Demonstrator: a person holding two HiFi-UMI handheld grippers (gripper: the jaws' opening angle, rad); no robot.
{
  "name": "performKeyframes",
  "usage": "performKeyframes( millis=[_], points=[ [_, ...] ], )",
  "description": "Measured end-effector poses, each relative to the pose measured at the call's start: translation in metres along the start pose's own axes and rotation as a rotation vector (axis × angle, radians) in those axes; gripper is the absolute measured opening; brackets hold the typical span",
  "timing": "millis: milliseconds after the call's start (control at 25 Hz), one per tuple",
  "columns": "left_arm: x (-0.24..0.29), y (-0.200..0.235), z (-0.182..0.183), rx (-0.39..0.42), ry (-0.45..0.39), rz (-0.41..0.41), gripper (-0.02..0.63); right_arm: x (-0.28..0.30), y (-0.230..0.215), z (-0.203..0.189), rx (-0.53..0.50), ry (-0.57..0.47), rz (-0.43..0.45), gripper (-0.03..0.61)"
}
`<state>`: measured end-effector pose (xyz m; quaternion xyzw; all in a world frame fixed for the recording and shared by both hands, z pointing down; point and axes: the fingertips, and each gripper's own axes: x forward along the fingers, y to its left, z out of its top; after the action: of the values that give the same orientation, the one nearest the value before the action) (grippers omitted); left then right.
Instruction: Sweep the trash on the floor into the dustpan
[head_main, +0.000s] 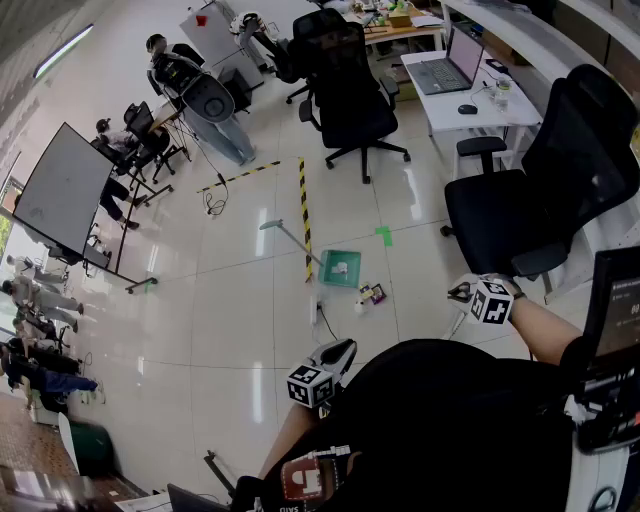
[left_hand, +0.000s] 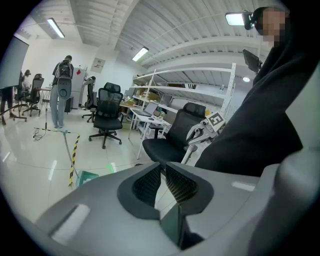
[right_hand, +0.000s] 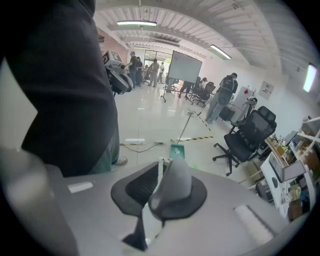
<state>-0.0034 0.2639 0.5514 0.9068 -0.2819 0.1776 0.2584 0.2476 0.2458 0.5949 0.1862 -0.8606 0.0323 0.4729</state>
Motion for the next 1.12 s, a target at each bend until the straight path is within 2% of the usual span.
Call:
performKeyframes(
  millis=[280, 480, 680, 800, 880, 1000, 1120],
  points=[
    [0.011, 0.015, 0.003, 0.003, 0.014, 0.001, 0.032, 0.012, -0.026, 0.008, -0.029, -0.003, 0.005, 0.026],
    [0.012, 0.059, 0.006, -0.007, 0.01, 0.004, 0.032, 0.04, -0.049, 0.021, -0.026, 0.02, 0.015, 0.025],
    [0.016, 0.153, 0.033, -0.026, -0.027, -0.017, 0.032, 0.091, -0.092, 0.07, -0.028, 0.046, 0.03, 0.026],
    [0.018, 0.221, 0.05, -0.014, -0.011, -0.044, 0.032, 0.117, -0.123, 0.109, 0.015, 0.073, 0.03, 0.026],
    [0.015, 0.263, 0.073, -0.002, -0.006, -0.068, 0.032, 0.129, -0.151, 0.144, 0.047, 0.076, 0.013, 0.026],
    [0.014, 0.315, 0.104, -0.005, -0.026, -0.104, 0.032, 0.144, -0.195, 0.189, 0.073, 0.07, -0.013, 0.025],
    [0.013, 0.354, 0.107, -0.035, -0.011, -0.106, 0.032, 0.164, -0.218, 0.221, 0.084, 0.065, -0.004, 0.025]
  ],
)
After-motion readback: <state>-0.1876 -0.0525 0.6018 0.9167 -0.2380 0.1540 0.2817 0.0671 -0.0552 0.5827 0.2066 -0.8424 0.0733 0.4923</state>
